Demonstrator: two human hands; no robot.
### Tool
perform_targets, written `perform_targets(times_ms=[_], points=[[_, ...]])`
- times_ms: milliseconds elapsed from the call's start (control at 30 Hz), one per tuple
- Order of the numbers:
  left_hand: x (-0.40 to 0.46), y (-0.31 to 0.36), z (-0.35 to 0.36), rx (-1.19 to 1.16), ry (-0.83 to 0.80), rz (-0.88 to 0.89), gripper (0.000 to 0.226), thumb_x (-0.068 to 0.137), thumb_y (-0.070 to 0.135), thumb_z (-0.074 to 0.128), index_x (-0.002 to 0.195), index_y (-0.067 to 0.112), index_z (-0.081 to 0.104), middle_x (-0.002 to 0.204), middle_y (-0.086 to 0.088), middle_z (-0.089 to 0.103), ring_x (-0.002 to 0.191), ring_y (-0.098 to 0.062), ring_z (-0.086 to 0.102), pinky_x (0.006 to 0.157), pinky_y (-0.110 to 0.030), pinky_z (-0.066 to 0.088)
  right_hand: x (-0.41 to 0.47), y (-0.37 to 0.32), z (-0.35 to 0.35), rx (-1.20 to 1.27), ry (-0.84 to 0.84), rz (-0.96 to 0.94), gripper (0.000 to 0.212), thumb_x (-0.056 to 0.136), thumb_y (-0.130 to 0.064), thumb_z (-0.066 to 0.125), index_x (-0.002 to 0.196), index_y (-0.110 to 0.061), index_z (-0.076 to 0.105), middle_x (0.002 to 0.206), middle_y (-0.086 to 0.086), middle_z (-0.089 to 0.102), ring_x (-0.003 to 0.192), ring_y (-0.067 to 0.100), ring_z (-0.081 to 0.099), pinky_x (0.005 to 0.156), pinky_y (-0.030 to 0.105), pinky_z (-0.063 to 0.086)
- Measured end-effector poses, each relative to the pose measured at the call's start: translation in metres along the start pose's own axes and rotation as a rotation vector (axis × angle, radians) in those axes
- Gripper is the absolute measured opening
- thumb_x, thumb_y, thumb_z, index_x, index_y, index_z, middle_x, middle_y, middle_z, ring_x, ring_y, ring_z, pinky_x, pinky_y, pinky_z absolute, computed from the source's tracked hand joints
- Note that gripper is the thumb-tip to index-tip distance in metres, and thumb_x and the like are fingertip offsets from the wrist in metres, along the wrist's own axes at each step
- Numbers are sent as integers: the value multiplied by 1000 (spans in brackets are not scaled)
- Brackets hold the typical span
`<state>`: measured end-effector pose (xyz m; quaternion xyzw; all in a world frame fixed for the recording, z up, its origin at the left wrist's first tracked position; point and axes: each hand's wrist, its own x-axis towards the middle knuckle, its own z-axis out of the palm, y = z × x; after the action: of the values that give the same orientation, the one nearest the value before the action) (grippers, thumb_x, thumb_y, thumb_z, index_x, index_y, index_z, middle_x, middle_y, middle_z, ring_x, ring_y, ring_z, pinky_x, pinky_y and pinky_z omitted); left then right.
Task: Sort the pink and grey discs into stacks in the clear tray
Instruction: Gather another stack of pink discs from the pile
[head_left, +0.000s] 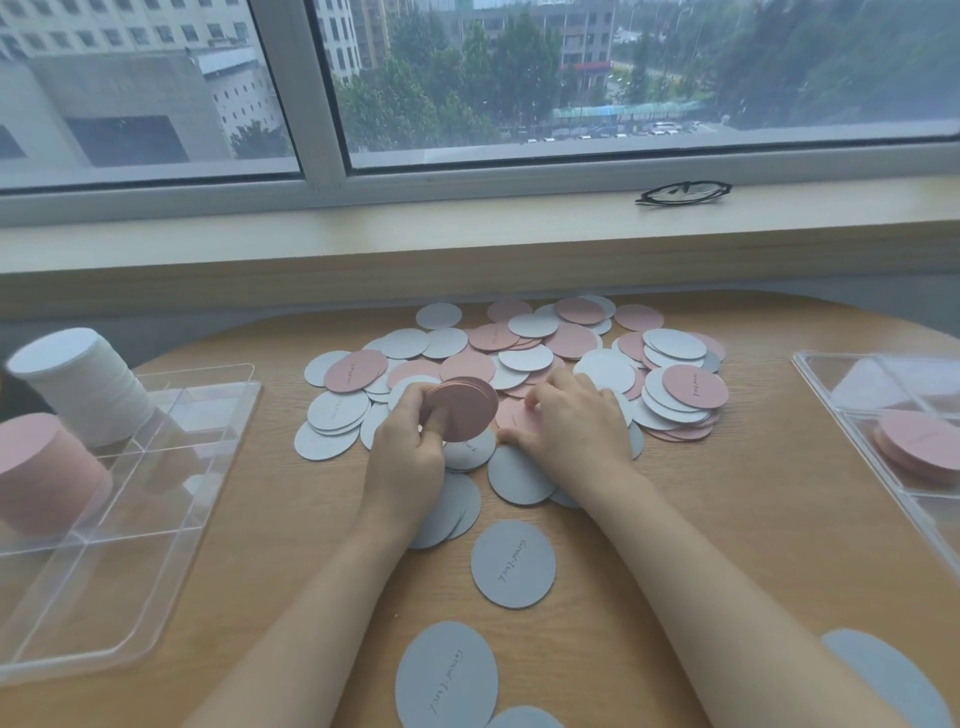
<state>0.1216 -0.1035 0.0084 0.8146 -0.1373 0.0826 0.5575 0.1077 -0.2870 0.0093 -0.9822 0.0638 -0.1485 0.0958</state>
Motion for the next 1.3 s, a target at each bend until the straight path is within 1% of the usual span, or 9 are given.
perform_targets(times_ms=[133,267,433,533,600,767,933,1067,1300], points=[[1,-3,0,-17,15,8,20,102,7,49,108,21,63,100,12,71,95,-5,64,80,-18,46,0,-5,-2,-51,46,-28,45,84,-62,61,100,-20,69,105,-1,57,103,21,53,80,34,42],[1,-3,0,-28,24,-4,20,103,8,49,108,21,63,100,13,71,95,-4,63,80,-18,46,-2,-7,1,-99,135,-57,33,84,-49,61,72,-19,68,74,-2,57,69,24,58,58,29,35],[2,-4,0,-31,3,-13,20,103,8,49,110,20,63,101,12,71,94,-2,63,78,-14,45,-5,-1,-7,-5,314,-28,31,80,-26,72,55,-16,56,47,-1,50,42,24,36,47,25,26],[1,-2,-1,-12,-62,6,19,101,6,52,110,18,63,98,13,71,91,2,62,76,-9,42,-8,8,-7,235,328,88,21,90,-24,60,71,-15,61,55,2,54,53,30,46,51,32,31],[0,-1,-1,26,-119,47,21,100,5,54,106,22,64,96,16,70,91,2,62,75,-8,41,-12,12,-11,562,286,108,18,95,-23,56,81,-17,67,65,1,62,66,27,57,59,37,42],[0,-3,1,90,-146,101,25,97,6,58,107,28,65,96,15,71,91,-3,64,75,-13,44,-18,5,-24,1120,190,90,13,94,-7,63,98,-13,73,91,-3,75,86,10,69,78,23,54],[-1,-2,3,60,-103,76,35,94,11,66,123,28,59,104,12,69,90,-3,67,74,-14,50,-18,9,-16,1222,89,67,23,89,6,60,104,-8,70,93,5,76,84,25,73,78,43,59],[0,-3,4,77,-164,96,51,89,18,74,133,32,53,104,14,65,90,-6,65,74,-17,52,-20,8,-16,1199,61,20,35,83,13,60,108,-11,68,98,6,74,87,28,70,78,48,59],[-3,-1,5,180,-175,207,35,89,18,73,118,32,61,104,18,66,94,-5,61,81,-25,50,-36,10,-23,1080,21,-44,39,92,7,48,116,-15,69,107,-4,73,100,15,69,91,33,54]])
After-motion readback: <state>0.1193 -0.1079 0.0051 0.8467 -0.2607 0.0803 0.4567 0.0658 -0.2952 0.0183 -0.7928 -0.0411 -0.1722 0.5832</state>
